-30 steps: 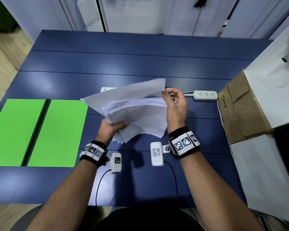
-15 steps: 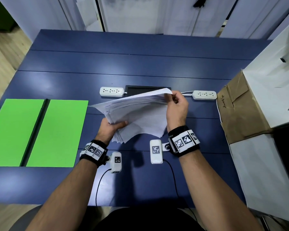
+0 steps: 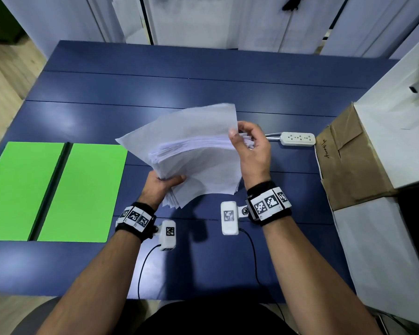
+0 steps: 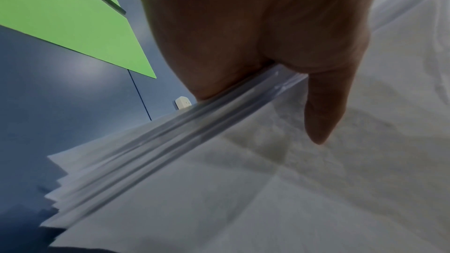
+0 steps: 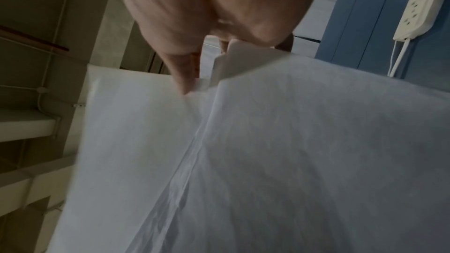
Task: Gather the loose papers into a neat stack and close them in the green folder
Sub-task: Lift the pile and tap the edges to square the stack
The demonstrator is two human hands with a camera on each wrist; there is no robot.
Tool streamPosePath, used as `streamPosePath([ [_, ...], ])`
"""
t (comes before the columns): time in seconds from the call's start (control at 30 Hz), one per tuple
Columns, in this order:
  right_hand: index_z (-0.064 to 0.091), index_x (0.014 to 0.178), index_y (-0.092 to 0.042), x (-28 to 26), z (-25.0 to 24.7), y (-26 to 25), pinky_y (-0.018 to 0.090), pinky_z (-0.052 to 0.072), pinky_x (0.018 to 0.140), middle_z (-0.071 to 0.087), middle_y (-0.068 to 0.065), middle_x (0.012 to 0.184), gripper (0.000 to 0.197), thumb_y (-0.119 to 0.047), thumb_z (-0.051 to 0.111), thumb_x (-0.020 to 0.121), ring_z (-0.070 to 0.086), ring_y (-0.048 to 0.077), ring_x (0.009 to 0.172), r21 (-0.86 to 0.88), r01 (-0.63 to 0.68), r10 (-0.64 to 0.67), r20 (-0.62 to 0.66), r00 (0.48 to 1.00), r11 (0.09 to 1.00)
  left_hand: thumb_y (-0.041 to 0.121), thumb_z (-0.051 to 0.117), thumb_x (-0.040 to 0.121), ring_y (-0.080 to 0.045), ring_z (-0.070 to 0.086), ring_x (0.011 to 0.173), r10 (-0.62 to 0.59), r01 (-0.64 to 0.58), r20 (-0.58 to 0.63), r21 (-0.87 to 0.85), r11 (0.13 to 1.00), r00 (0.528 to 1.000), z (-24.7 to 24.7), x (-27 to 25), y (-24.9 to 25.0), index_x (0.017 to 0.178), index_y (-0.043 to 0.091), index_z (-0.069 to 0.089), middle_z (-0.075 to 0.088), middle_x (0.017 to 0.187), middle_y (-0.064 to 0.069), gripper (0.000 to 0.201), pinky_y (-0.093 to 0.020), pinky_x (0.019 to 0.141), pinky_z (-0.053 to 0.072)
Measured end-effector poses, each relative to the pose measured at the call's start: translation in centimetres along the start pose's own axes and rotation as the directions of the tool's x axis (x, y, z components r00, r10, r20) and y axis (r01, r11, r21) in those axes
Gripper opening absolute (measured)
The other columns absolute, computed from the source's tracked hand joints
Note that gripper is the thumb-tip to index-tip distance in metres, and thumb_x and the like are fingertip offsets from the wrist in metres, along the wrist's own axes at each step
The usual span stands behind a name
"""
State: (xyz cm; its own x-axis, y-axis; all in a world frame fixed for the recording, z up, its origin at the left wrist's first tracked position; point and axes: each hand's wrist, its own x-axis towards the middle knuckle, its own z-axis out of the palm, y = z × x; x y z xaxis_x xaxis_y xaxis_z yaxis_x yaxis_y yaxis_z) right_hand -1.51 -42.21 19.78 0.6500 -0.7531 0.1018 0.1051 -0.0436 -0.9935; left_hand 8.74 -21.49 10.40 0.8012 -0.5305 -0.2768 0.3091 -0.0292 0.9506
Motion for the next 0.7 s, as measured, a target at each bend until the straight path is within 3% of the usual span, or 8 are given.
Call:
streamPosePath([
  [0.07, 0.062, 0.092, -0.017, 0.3, 0.2, 0.2, 0.014, 0.043, 0.076, 0.06, 0.0, 0.091, 0.01, -0.012, 0.069, 0.089, 0.054, 0.002, 0.079, -0.043, -0.036, 0.032, -0.074, 0.997, 0.998, -0.007, 0.079, 0.077, -0.012, 0.075, 0.091, 0.004, -0.004, 0.004, -0.011, 1.0, 1.0, 0.0, 0.0, 0.0, 0.105, 0.012, 0.072, 0.08, 0.097, 0.004, 0.035, -0.025, 0.079, 0.058],
  [0.13, 0.057, 0.087, -0.018, 0.6, 0.3, 0.7, 0.018, 0.041, 0.073, 0.056, -0.009, 0.081, 0.01, -0.012, 0.064, 0.081, 0.051, 0.004, 0.075, -0.056, -0.129, 0.12, -0.136, 0.983, 0.99, 0.001, 0.079, 0.072, -0.01, 0.075, 0.089, 0.0, 0.0, 0.002, -0.02, 1.0, 1.0, 0.0, 0.0, 0.0, 0.103, 0.012, 0.072, 0.08, 0.095, 0.005, 0.035, -0.024, 0.078, 0.058],
  [0.23, 0.055, 0.084, -0.023, 1.0, 0.5, 0.8, 0.022, 0.042, 0.078, 0.056, -0.006, 0.083, 0.015, -0.017, 0.063, 0.073, 0.052, 0.01, 0.078, -0.018, -0.215, 0.21, -0.141, 0.967, 0.977, 0.006, 0.078, 0.069, -0.009, 0.074, 0.087, -0.008, 0.008, -0.001, -0.021, 1.0, 1.0, 0.1, 0.0, 0.1, 0.102, 0.013, 0.071, 0.08, 0.093, 0.006, 0.034, -0.024, 0.078, 0.058],
  [0.33, 0.057, 0.092, -0.023, 1.0, 0.4, 0.8, 0.021, 0.041, 0.082, 0.054, -0.003, 0.092, 0.019, -0.03, 0.072, 0.085, 0.05, 0.011, 0.085, 0.017, -0.151, 0.151, -0.043, 0.988, 0.988, 0.003, 0.078, 0.069, -0.008, 0.074, 0.088, -0.002, 0.002, -0.002, -0.031, 1.0, 1.0, 0.0, -0.1, 0.3, 0.103, 0.014, 0.07, 0.08, 0.094, 0.007, 0.037, -0.023, 0.077, 0.058],
  [0.4, 0.057, 0.088, -0.022, 1.0, 0.3, 0.6, 0.021, 0.039, 0.078, 0.053, -0.01, 0.084, 0.021, -0.039, 0.07, 0.09, 0.048, 0.008, 0.079, -0.005, -0.098, 0.098, -0.028, 0.995, 0.995, -0.004, 0.078, 0.071, -0.009, 0.074, 0.09, 0.01, -0.01, 0.011, -0.03, 0.999, 1.0, 0.0, -0.1, 0.4, 0.106, 0.015, 0.07, 0.08, 0.096, 0.006, 0.04, -0.024, 0.079, 0.058],
  [0.53, 0.043, 0.069, -0.023, 1.2, 0.3, 0.8, 0.015, 0.031, 0.059, 0.039, -0.02, 0.058, 0.034, -0.023, 0.064, 0.096, 0.035, 0.0, 0.059, -0.092, -0.04, 0.031, -0.101, 0.994, 0.995, -0.017, 0.07, 0.08, -0.009, 0.074, 0.088, 0.018, -0.017, 0.023, -0.017, 1.0, 1.0, 0.2, -0.2, 0.6, 0.104, 0.014, 0.069, 0.08, 0.094, 0.006, 0.039, -0.026, 0.081, 0.058],
  [0.6, 0.045, 0.073, -0.018, 1.2, 0.2, 1.1, 0.016, 0.031, 0.057, 0.04, -0.017, 0.063, 0.029, -0.016, 0.064, 0.096, 0.035, 0.002, 0.059, -0.113, -0.049, 0.035, -0.124, 0.992, 0.992, -0.017, 0.069, 0.081, -0.011, 0.074, 0.09, 0.022, -0.022, 0.032, -0.014, 1.0, 0.999, 0.3, -0.2, 0.6, 0.104, 0.014, 0.07, 0.08, 0.095, 0.005, 0.039, -0.027, 0.082, 0.058],
  [0.7, 0.055, 0.092, -0.017, 1.2, 0.2, 0.9, 0.012, 0.043, 0.071, 0.057, -0.002, 0.084, 0.012, -0.012, 0.066, 0.093, 0.053, 0.004, 0.072, -0.013, -0.126, 0.124, -0.09, 0.988, 0.992, -0.016, 0.072, 0.081, -0.014, 0.074, 0.092, 0.029, -0.028, 0.028, -0.021, 0.999, 0.999, 0.1, -0.1, 0.5, 0.1, 0.018, 0.075, 0.08, 0.099, 0.002, 0.039, -0.028, 0.082, 0.058],
])
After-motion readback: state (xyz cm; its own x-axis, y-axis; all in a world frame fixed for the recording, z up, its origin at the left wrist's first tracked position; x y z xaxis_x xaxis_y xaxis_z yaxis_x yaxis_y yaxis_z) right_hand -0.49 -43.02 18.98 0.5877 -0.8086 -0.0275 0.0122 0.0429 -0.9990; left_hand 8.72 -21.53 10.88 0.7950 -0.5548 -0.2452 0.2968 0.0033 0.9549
